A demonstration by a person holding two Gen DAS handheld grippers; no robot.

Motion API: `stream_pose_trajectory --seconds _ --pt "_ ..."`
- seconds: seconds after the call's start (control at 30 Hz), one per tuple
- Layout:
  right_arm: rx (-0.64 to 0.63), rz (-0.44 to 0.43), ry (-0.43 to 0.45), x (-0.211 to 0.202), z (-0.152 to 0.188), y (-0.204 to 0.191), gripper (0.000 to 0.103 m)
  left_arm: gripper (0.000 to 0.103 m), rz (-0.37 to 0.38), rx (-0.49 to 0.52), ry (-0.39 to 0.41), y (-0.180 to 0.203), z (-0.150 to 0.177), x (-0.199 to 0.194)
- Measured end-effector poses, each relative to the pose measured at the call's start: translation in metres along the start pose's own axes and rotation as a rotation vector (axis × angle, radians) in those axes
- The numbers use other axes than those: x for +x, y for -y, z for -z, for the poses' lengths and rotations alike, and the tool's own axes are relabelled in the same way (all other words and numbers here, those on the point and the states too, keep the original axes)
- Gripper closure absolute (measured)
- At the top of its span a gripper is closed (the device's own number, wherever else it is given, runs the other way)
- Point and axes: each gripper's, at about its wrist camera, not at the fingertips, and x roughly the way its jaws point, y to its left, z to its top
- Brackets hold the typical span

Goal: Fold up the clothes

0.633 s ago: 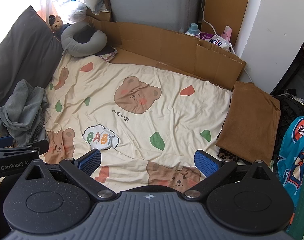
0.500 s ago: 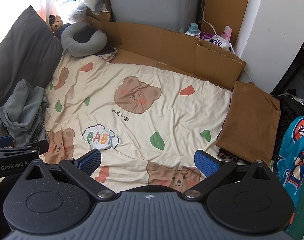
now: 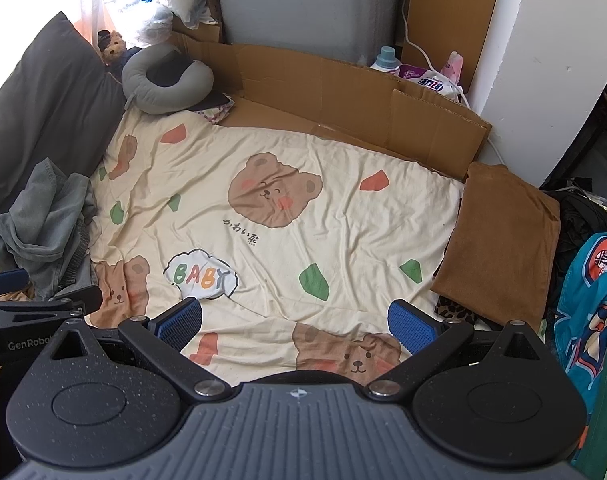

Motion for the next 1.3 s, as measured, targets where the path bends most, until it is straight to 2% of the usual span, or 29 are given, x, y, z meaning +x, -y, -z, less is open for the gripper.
stream_pose_trajectory --seconds 0.6,1.3 --pt "-0.008 0.003 -0.001 0.0001 -0.0013 -0.0010 0.001 0.009 0.019 -0.028 -0.002 -0.0048 -0.0015 0.0008" --pt "-0.015 -0.003 0.001 -0.0001 -0.0034 0.0023 0.001 0.009 0.003 -0.039 -0.005 -0.0051 -0.0022 0.0014"
